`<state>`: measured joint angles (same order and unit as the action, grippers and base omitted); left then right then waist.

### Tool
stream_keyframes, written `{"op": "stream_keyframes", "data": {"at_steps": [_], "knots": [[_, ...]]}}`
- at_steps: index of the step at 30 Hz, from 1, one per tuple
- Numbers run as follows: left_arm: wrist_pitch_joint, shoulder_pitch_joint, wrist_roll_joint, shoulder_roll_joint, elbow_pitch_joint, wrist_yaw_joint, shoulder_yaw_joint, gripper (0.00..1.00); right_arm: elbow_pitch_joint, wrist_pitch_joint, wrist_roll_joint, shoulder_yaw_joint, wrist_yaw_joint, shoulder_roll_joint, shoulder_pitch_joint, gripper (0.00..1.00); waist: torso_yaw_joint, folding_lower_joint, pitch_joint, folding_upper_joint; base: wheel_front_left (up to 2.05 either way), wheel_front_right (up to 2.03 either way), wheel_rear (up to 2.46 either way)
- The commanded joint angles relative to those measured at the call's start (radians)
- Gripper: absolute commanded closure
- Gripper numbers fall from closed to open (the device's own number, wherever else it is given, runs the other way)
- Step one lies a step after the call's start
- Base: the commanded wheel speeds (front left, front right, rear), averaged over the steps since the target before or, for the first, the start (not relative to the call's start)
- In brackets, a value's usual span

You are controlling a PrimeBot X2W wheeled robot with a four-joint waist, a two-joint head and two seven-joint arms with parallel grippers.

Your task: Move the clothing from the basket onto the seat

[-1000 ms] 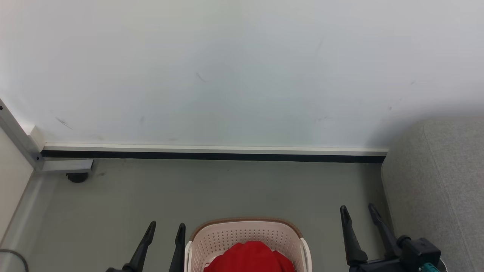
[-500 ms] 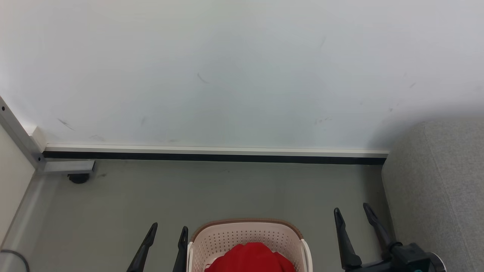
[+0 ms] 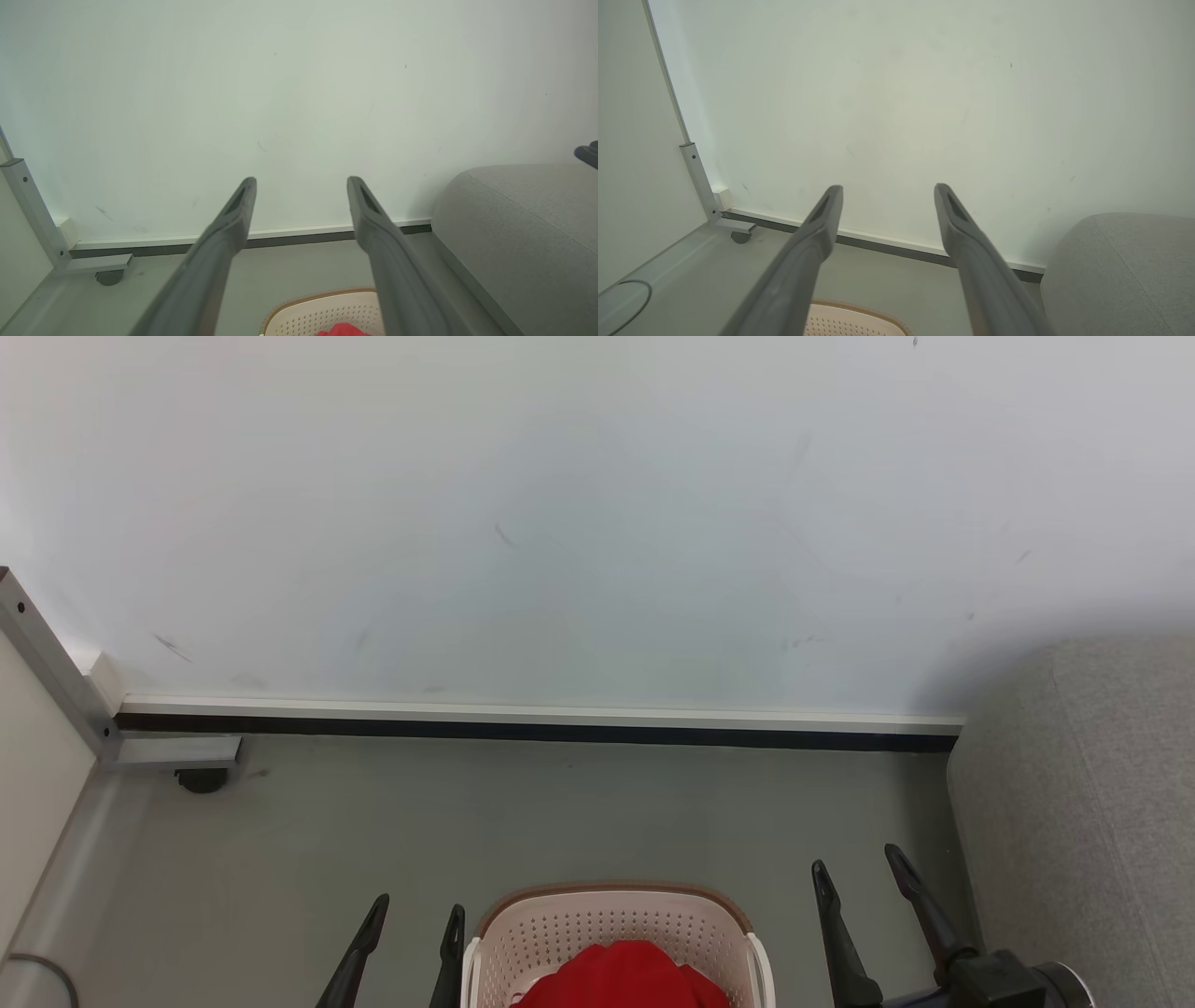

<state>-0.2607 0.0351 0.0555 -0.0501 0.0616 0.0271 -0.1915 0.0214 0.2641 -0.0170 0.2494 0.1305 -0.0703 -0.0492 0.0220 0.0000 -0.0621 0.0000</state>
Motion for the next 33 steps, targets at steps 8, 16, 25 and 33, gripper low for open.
{"op": "stream_keyframes", "data": {"at_steps": [8,16,25,33], "knots": [[-0.005,0.007,0.011,-0.001,-0.010,0.000,0.006,0.00,0.002,0.002,-0.008,-0.004,0.000,0.006,-0.002,0.00,-0.002,0.0000,0.001,0.0000,0.00,0.00,0.00],[-0.005,0.006,0.015,-0.001,-0.032,-0.009,0.007,0.00,-0.015,0.002,-0.019,-0.009,0.000,0.006,0.005,0.00,-0.007,0.0000,0.020,0.0000,0.00,0.00,0.00],[-0.005,-0.024,0.021,-0.001,-0.054,-0.023,0.014,0.00,-0.040,0.002,-0.018,-0.043,0.000,0.012,0.021,0.00,-0.036,0.0000,0.094,0.0000,0.00,0.00,0.00],[-0.005,-0.113,-0.005,-0.001,-0.093,-0.054,-0.008,0.00,-0.094,0.002,-0.016,-0.070,0.000,0.018,0.093,0.00,-0.068,0.0000,0.229,0.0000,0.00,0.00,0.00]]}}
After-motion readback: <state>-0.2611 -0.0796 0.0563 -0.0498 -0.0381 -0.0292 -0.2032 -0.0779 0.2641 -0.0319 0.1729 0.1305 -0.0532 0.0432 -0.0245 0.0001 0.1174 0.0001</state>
